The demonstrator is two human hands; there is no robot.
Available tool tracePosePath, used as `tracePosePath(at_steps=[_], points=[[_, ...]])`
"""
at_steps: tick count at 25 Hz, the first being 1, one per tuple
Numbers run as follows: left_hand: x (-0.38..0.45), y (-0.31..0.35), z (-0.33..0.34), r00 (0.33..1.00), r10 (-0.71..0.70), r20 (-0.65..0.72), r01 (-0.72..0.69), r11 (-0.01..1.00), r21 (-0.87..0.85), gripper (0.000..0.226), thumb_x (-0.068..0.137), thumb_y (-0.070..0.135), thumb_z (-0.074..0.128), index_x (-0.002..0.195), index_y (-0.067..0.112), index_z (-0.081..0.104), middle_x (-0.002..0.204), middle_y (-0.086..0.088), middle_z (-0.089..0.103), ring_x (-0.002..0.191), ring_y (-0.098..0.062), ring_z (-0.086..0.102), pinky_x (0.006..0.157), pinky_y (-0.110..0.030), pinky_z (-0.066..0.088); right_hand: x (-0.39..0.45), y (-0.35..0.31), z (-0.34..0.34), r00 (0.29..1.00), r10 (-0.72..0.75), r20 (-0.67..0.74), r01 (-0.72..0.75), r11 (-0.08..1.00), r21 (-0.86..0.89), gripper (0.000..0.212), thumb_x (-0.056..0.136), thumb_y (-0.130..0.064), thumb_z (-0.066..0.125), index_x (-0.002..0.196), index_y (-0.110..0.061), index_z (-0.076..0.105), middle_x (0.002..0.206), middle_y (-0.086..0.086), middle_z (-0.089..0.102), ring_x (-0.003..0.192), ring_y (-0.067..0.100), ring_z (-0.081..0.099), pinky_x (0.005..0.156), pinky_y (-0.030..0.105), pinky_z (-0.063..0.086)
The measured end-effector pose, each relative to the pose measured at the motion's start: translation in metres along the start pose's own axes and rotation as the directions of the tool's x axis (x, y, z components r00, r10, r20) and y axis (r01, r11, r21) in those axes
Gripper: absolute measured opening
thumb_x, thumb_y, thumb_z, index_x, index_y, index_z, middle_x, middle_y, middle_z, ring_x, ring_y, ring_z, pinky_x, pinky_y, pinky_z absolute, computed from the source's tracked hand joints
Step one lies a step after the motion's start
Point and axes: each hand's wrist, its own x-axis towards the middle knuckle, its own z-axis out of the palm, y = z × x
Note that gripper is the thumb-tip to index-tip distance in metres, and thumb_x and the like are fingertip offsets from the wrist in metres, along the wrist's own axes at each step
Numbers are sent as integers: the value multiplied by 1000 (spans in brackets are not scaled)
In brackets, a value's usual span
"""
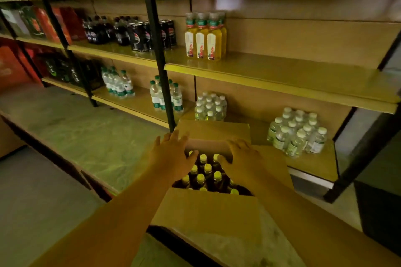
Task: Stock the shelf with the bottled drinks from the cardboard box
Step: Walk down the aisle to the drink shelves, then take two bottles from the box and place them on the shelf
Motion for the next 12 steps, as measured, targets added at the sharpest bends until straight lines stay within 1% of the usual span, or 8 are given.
tracePosePath(at_steps=[5, 8, 12], points=[[53, -27, 34, 994, 90, 63, -86, 995, -59, 67, 92, 64, 30, 149, 29, 26, 157, -6, 27, 144, -29, 26, 117, -51, 22, 38, -12, 20, 994, 106, 17, -106, 994, 4, 68, 97, -60, 36, 154, -26, 24, 163, -1, 18, 150, 22, 14, 115, 45, 25], [79, -26, 53, 988, 135, 71, -127, 986, -104, 68, 92, 64, 30, 150, 30, 25, 158, -5, 26, 144, -29, 25, 117, -51, 20, 57, -9, 35, 989, 141, 46, -141, 990, 0, 69, 96, -60, 36, 155, -27, 22, 163, -1, 17, 150, 23, 13, 116, 48, 24], [100, -18, 80, 987, 132, 95, -119, 984, -134, 69, 92, 65, 29, 152, 31, 21, 159, -5, 23, 145, -29, 23, 118, -49, 18, 79, 6, 52, 983, 161, 92, -161, 987, 0, 69, 96, -60, 35, 155, -26, 20, 164, -1, 15, 150, 22, 12, 117, 48, 24]])
